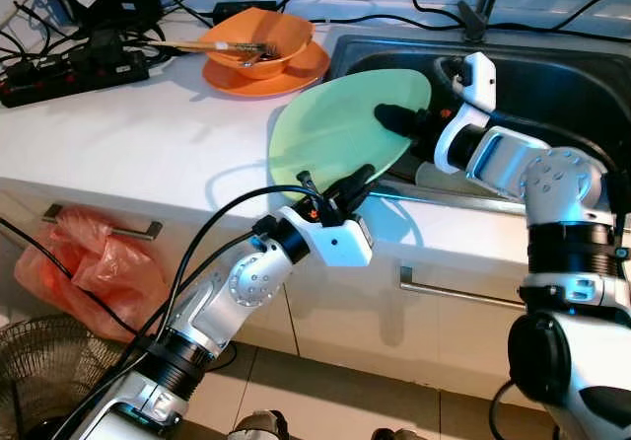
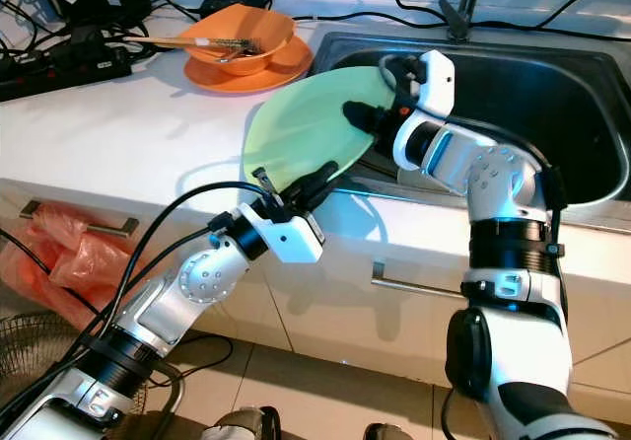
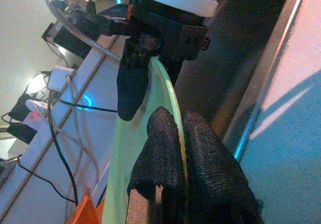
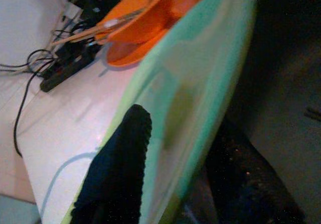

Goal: Kitchen organization

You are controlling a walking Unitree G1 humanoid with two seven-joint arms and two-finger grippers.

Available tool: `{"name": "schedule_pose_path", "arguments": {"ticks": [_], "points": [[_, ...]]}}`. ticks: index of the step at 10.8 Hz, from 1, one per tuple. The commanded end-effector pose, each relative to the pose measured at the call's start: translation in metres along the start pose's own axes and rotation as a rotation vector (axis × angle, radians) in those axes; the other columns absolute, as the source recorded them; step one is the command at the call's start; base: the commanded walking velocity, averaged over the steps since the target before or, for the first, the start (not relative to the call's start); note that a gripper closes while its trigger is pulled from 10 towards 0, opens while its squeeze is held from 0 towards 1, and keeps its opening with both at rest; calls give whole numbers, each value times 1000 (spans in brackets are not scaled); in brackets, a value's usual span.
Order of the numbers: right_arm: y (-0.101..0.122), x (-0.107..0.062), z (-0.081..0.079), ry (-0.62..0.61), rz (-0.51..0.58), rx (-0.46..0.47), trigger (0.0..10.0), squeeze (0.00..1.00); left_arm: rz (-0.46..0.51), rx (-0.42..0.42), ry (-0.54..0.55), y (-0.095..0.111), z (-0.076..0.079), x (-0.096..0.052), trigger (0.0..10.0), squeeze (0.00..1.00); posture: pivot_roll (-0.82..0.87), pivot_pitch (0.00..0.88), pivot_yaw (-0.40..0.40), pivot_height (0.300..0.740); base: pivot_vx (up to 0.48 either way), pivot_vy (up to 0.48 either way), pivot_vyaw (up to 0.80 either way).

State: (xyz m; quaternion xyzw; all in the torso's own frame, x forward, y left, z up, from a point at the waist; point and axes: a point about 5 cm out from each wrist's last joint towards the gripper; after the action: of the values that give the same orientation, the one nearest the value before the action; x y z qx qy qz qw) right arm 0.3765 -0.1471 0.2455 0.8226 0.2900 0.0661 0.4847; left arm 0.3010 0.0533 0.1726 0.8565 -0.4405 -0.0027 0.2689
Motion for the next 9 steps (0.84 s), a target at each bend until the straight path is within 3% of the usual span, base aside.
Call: {"name": "schedule_pose_path", "arguments": {"ticks": [1,4,9], "points": [[-1,1,2,-26,-21,44,0,0,59,18,50,8,-6,3,0,0,59,114,22,740,0,0,0],[1,3,1,-50,-26,128,0,0,62,28,62,8,-5,3,0,0,58,112,18,740,0,0,0],[1,2,4,-75,-10,170,0,0,65,49,97,8,-9,4,0,0,57,112,17,740,0,0,0]]}}
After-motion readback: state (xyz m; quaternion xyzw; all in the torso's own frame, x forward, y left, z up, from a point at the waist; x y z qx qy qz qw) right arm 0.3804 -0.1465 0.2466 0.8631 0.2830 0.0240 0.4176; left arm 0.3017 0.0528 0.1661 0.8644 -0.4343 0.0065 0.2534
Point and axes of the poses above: a point about 5 cm out from each wrist's last joint towards the gripper, its own x axis pointing out of the wrist towards the gripper, its own y axis along the axis of the wrist's last joint, z = x × y, and after that the axes turned 1 degree about -x, right-handed
